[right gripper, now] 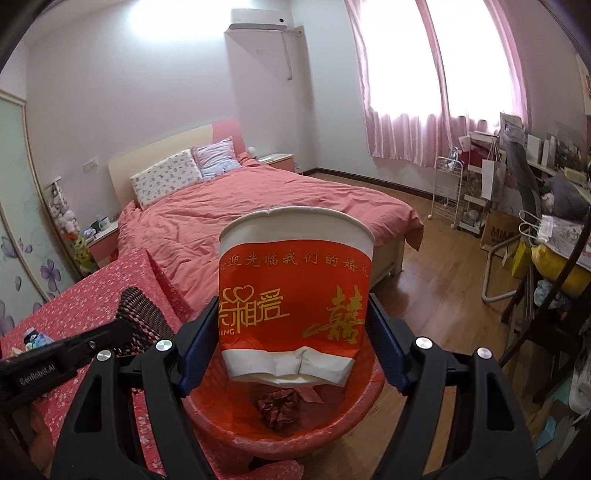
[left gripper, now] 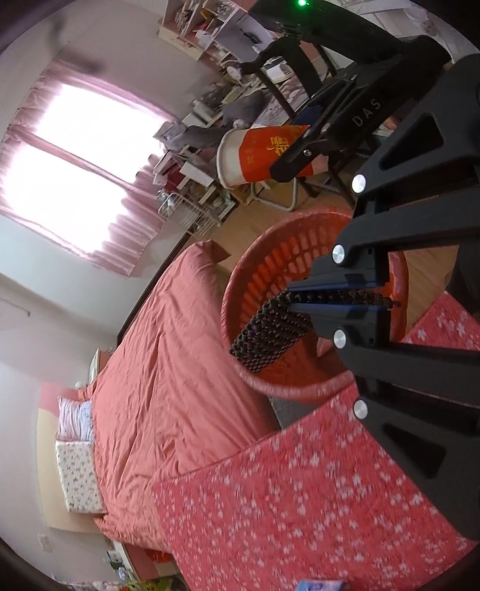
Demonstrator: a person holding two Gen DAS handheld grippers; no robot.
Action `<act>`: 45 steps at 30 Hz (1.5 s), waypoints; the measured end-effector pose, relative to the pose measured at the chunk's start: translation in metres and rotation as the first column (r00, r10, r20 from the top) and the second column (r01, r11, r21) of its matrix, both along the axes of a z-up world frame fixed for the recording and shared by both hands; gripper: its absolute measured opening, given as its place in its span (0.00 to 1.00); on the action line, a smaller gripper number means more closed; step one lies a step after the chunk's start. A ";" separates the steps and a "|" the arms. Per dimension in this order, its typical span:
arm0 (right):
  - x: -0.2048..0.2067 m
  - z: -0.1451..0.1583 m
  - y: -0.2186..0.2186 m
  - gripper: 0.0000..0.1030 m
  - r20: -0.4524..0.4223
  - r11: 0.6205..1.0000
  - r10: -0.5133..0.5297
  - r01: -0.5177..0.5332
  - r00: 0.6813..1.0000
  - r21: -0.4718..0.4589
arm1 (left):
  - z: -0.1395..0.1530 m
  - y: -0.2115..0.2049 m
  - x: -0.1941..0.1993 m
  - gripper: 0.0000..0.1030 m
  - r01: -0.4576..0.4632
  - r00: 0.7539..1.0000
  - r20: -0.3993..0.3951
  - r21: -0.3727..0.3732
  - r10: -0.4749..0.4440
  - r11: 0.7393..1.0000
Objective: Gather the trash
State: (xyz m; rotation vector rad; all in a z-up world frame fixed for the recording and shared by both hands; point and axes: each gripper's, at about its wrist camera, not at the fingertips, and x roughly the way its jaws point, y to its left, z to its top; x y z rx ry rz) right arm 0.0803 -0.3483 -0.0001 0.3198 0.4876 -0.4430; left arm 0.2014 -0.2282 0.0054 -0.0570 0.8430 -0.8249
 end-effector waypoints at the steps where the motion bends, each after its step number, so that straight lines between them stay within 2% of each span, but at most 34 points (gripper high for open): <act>1: 0.000 -0.001 -0.002 0.72 0.000 1.000 -0.003 0.003 1.000 0.004 | -0.003 -0.004 0.001 0.07 0.007 1.000 -0.005 0.000 -0.007 1.000; 14: 0.012 -0.014 -0.026 0.73 0.004 0.997 -0.004 0.004 1.000 0.073 | -0.037 -0.038 0.022 0.08 0.036 0.998 -0.052 0.032 -0.034 0.999; 16: 0.015 -0.016 -0.030 0.73 0.006 0.996 0.003 -0.003 1.000 0.092 | -0.043 -0.038 0.026 0.16 0.022 0.998 -0.058 0.049 -0.019 0.999; 18: 0.020 -0.019 -0.033 0.74 0.002 0.993 0.012 -0.013 1.000 0.117 | -0.048 -0.037 0.030 0.34 0.008 0.998 -0.069 0.060 -0.004 0.998; 20: 0.025 -0.024 -0.036 0.76 -0.012 0.990 0.017 -0.015 1.000 0.138 | -0.052 -0.032 0.034 0.39 -0.013 0.997 -0.073 0.073 0.018 0.997; 24: 0.024 -0.029 -0.035 0.80 -0.032 0.990 0.017 -0.013 0.999 0.142 | -0.055 -0.012 0.039 0.45 -0.061 0.995 -0.072 0.100 0.068 0.993; 35: 0.021 -0.019 -0.012 0.80 -0.065 0.998 0.020 -0.016 0.998 0.064 | -0.041 0.059 0.022 0.60 -0.208 0.978 0.058 0.174 0.200 0.963; 45: 0.039 -0.009 0.046 0.75 -0.088 0.988 0.156 -0.156 0.984 0.011 | -0.020 0.158 0.007 0.62 -0.386 0.922 0.107 0.179 0.372 0.905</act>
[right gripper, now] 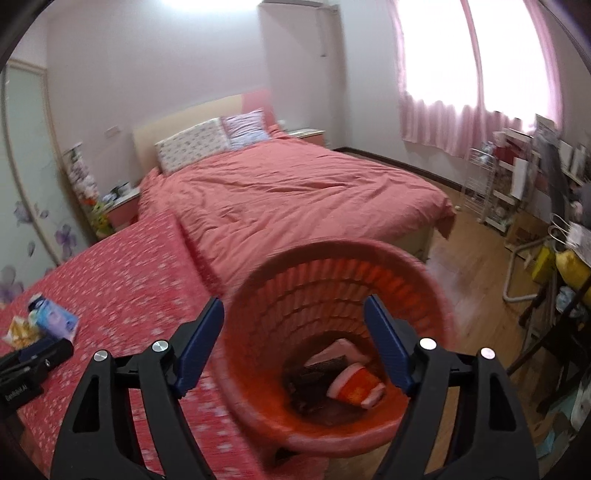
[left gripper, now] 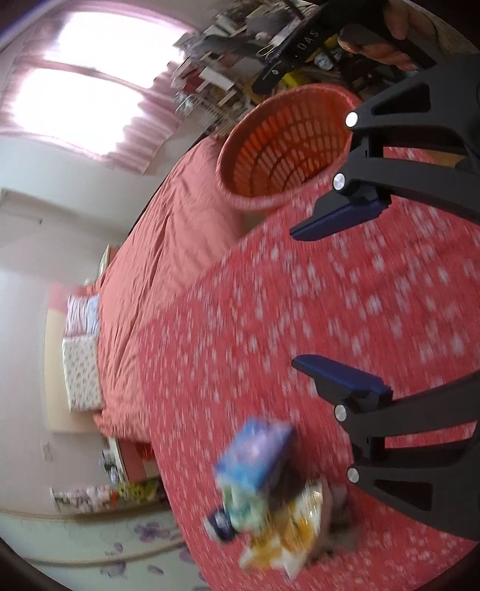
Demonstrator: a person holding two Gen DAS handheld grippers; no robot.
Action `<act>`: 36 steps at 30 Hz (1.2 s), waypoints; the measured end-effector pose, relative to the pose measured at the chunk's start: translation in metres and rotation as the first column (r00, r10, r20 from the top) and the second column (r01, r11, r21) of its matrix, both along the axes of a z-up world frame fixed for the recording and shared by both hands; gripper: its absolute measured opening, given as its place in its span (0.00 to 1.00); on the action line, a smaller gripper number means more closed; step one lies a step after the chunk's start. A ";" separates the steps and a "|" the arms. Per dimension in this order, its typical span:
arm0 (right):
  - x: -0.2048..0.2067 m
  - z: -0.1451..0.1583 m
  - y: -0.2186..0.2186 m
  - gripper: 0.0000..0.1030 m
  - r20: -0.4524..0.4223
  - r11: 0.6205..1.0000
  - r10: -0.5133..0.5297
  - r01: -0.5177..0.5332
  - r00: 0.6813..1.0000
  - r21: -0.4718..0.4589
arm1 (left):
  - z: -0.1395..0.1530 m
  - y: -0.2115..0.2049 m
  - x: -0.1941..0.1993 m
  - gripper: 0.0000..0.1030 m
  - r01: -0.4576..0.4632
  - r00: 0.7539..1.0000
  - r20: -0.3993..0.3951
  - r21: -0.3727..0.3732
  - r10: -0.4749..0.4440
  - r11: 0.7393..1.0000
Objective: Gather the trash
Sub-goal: 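Grasp the snack wrapper with the left tool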
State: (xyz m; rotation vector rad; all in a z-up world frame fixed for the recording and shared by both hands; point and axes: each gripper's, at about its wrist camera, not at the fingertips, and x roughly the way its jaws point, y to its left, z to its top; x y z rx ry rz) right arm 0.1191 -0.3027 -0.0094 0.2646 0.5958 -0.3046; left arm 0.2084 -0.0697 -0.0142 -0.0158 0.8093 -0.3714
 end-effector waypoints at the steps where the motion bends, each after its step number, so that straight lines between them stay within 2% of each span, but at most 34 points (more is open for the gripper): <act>1: 0.002 0.000 0.008 0.75 -0.003 1.000 0.023 -0.023 1.000 -0.004 | 0.002 0.010 -0.001 0.62 -0.019 1.000 0.001 -0.002 0.019 1.000; 7: 0.023 -0.002 0.069 0.72 -0.026 0.985 0.172 -0.173 0.985 -0.012 | 0.017 0.081 -0.007 0.62 -0.151 0.988 0.004 -0.038 0.152 0.988; 11: 0.031 -0.004 0.102 0.71 -0.039 0.967 0.255 -0.255 0.966 -0.011 | 0.028 0.123 -0.009 0.62 -0.239 0.970 0.022 -0.057 0.240 0.969; 16: 0.037 -0.008 0.138 0.71 -0.057 0.947 0.319 -0.320 0.946 -0.021 | 0.026 0.150 0.006 0.62 -0.317 0.948 0.010 -0.033 0.318 0.948; 19: 0.038 -0.009 0.151 0.71 -0.063 0.943 0.331 -0.333 0.942 -0.022 | 0.015 0.154 0.021 0.60 -0.341 0.940 -0.039 -0.025 0.340 0.940; 22: 0.040 -0.010 0.166 0.71 -0.071 0.940 0.339 -0.341 0.938 -0.025 | 0.002 0.157 0.035 0.50 -0.364 0.928 -0.076 0.005 0.364 0.931; 26: 0.041 -0.013 0.178 0.71 -0.086 0.934 0.352 -0.356 0.932 -0.034 | -0.012 0.165 0.048 0.24 -0.379 0.918 -0.121 0.016 0.378 0.925; 28: 0.041 -0.015 0.185 0.71 -0.095 0.931 0.358 -0.363 0.929 -0.039 | -0.016 0.172 0.046 0.14 -0.374 0.921 -0.124 -0.008 0.370 0.927; 33: 0.044 -0.018 0.196 0.71 -0.107 0.927 0.368 -0.374 0.924 -0.040 | -0.002 0.188 0.033 0.11 -0.345 0.938 -0.059 -0.057 0.342 0.937; 36: 0.049 -0.018 0.204 0.68 -0.108 0.922 0.380 -0.385 0.919 -0.029 | 0.011 0.202 0.023 0.11 -0.346 0.938 -0.026 -0.080 0.345 0.935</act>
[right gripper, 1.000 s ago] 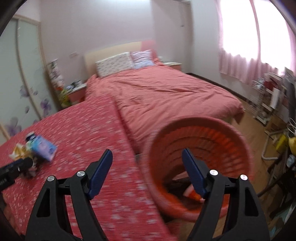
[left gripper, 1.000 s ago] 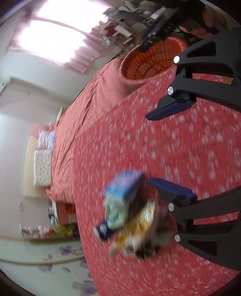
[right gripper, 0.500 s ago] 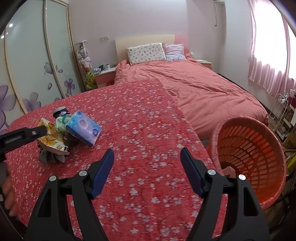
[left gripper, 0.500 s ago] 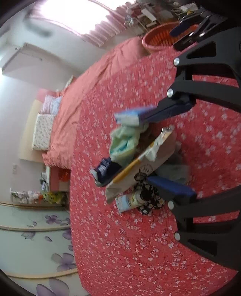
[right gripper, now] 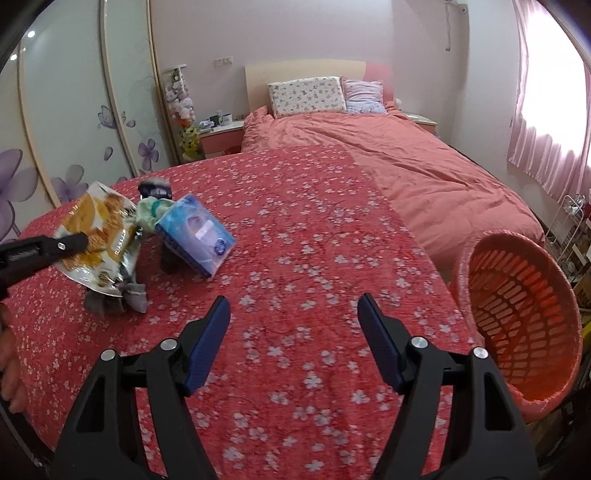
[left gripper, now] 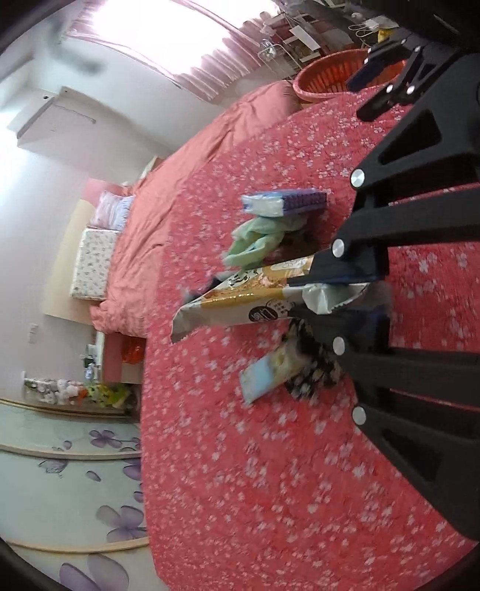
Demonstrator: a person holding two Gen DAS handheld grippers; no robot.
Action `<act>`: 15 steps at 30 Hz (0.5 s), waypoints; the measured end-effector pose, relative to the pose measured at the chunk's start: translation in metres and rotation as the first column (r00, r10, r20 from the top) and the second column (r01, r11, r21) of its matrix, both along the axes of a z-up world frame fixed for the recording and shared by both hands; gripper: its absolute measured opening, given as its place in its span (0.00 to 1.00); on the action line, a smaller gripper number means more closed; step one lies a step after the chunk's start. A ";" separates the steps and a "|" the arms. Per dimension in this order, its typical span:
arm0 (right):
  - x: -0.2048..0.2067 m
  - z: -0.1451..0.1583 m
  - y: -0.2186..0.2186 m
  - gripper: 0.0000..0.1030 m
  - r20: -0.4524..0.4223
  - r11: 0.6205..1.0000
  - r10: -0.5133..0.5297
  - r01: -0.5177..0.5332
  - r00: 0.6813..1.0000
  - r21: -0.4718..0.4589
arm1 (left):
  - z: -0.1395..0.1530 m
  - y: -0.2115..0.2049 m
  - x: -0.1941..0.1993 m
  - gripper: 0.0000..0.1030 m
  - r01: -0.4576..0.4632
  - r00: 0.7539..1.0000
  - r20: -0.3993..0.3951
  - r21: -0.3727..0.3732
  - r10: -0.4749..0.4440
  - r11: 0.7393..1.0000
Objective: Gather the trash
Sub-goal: 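Grasp the snack wrapper with the left tool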
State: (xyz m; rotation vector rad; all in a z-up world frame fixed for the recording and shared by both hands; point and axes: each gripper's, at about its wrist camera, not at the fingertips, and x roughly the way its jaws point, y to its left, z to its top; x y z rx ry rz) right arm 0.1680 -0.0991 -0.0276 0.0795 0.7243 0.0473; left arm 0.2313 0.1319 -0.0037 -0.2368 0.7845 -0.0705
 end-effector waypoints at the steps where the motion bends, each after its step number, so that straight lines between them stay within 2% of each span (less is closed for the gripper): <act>1: 0.002 0.000 0.003 0.68 -0.001 1.000 0.006 -0.006 1.000 0.004 | 0.005 0.006 -0.003 0.11 -0.005 1.000 0.013 -0.003 0.005 1.000; 8: 0.016 0.002 0.035 0.67 0.002 0.997 0.067 -0.067 0.998 0.043 | 0.028 0.044 -0.019 0.11 -0.066 0.994 0.085 0.009 0.065 0.998; 15: 0.039 -0.002 0.063 0.65 -0.011 0.992 0.095 -0.093 0.995 0.088 | 0.031 0.081 -0.028 0.11 -0.114 0.989 0.090 -0.008 0.115 0.993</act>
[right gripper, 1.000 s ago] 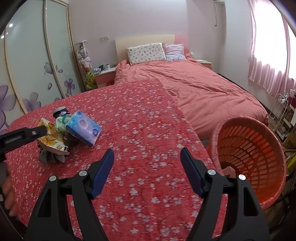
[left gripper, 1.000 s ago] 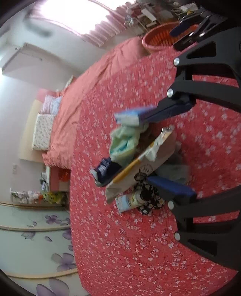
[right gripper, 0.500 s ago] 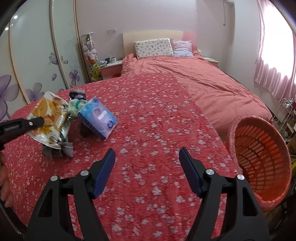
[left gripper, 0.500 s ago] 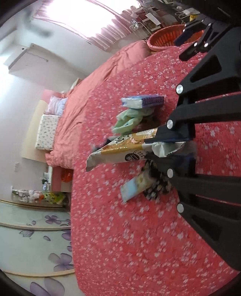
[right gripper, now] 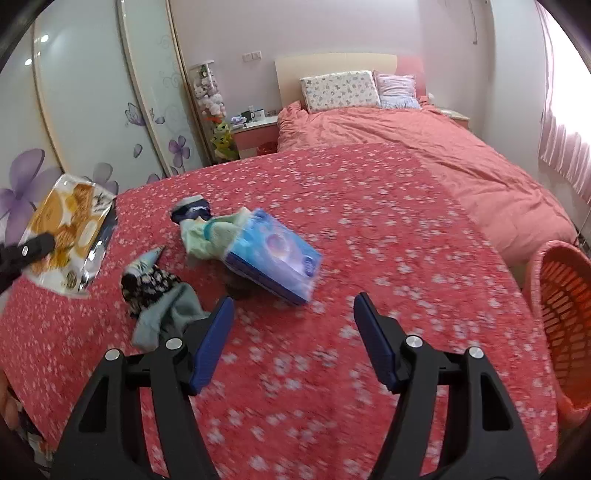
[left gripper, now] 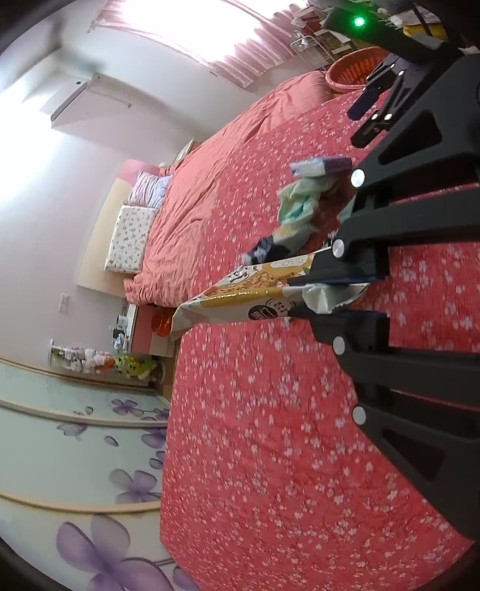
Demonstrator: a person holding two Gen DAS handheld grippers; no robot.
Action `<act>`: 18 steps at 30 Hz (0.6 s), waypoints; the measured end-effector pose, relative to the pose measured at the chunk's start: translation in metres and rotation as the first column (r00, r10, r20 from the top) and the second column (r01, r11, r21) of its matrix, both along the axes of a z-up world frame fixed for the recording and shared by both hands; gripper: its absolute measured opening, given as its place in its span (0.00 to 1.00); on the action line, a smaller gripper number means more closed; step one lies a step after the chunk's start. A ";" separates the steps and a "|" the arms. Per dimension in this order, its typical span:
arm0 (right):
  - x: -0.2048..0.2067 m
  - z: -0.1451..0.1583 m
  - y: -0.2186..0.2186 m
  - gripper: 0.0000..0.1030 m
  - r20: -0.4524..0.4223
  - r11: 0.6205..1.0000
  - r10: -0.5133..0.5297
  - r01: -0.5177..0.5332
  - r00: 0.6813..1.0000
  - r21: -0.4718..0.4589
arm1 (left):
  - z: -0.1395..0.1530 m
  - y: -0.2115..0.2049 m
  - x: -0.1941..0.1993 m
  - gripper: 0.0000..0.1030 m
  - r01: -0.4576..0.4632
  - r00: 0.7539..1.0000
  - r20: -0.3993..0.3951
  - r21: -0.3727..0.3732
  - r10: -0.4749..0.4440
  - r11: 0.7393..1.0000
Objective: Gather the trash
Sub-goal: 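Grasp the snack wrapper with the left tool, then grasp the blue tissue pack with the right tool while the left tool holds the wrapper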
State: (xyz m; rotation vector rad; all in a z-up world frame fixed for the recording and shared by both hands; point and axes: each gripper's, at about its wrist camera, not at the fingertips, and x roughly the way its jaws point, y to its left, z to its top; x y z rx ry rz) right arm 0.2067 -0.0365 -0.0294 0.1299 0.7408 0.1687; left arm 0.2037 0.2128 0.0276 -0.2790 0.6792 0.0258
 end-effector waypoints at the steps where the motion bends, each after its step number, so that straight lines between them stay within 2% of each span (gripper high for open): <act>1: 0.004 0.001 0.005 0.65 0.000 1.000 0.000 0.000 1.000 0.005 | -0.001 0.004 -0.001 0.11 -0.005 1.000 -0.002 -0.004 0.005 1.000; 7: 0.024 0.005 0.034 0.65 0.033 1.000 -0.001 0.002 0.999 -0.020 | -0.008 0.028 -0.004 0.11 -0.027 0.999 -0.020 -0.033 0.027 0.999; 12: 0.040 -0.003 0.046 0.63 0.019 0.995 -0.018 0.019 1.000 -0.095 | -0.016 0.035 -0.006 0.11 -0.033 0.999 -0.037 -0.046 0.031 0.998; 14: 0.042 -0.009 0.043 0.41 -0.001 0.992 -0.031 0.031 1.000 -0.122 | -0.018 0.038 -0.006 0.11 -0.034 0.999 -0.042 -0.053 0.032 0.998; 18: 0.041 -0.011 0.027 0.36 -0.010 0.996 -0.053 0.052 0.999 -0.077 | -0.021 0.038 -0.004 0.11 -0.032 0.999 -0.045 -0.054 0.030 0.998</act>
